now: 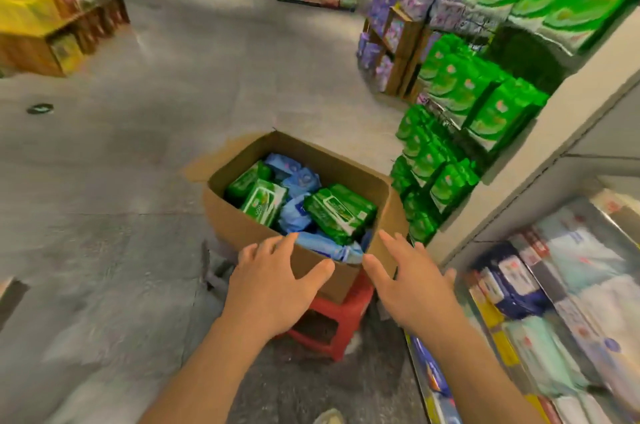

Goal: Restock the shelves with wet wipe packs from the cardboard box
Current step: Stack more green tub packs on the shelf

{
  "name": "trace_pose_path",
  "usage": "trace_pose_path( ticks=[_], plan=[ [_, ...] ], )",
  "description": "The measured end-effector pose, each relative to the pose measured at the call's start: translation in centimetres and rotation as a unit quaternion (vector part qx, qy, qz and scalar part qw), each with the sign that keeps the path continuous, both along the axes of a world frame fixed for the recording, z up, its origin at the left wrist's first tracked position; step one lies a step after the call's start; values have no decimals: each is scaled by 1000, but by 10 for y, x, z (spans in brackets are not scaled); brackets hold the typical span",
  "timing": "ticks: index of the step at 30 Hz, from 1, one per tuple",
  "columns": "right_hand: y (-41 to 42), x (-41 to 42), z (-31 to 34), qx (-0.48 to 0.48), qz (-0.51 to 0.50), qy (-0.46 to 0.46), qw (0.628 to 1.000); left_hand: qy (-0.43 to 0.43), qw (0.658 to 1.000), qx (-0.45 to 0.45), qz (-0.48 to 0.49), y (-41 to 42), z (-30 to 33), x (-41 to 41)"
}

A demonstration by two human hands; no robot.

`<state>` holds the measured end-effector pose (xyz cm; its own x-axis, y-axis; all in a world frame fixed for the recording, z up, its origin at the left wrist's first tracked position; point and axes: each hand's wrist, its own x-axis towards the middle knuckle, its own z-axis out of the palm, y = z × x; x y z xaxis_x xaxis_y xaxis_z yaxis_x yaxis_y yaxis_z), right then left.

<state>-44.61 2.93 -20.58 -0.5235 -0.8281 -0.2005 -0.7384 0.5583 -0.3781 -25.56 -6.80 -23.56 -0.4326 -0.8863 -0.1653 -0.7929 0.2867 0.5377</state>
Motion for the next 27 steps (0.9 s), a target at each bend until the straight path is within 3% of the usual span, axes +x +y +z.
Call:
trace_pose_path(
  ticks=[7, 10, 15, 27],
  plan=[
    [-85, -44, -34, -34, 22, -64, 997, -27, 999, 41, 22, -78, -10, -33],
    [-115, -69, -47, -51, 6, -138, 989, -40, 997, 62, 34, -114, -8, -55],
    [-155, -102, -63, -71, -27, -227, 971, 1, 997, 67, 25, -159, -8, -98],
    [-241, -145, -142, -25, -186, -310, 932, 33, 975, 218, 15, -293, -95, -181]
  ],
)
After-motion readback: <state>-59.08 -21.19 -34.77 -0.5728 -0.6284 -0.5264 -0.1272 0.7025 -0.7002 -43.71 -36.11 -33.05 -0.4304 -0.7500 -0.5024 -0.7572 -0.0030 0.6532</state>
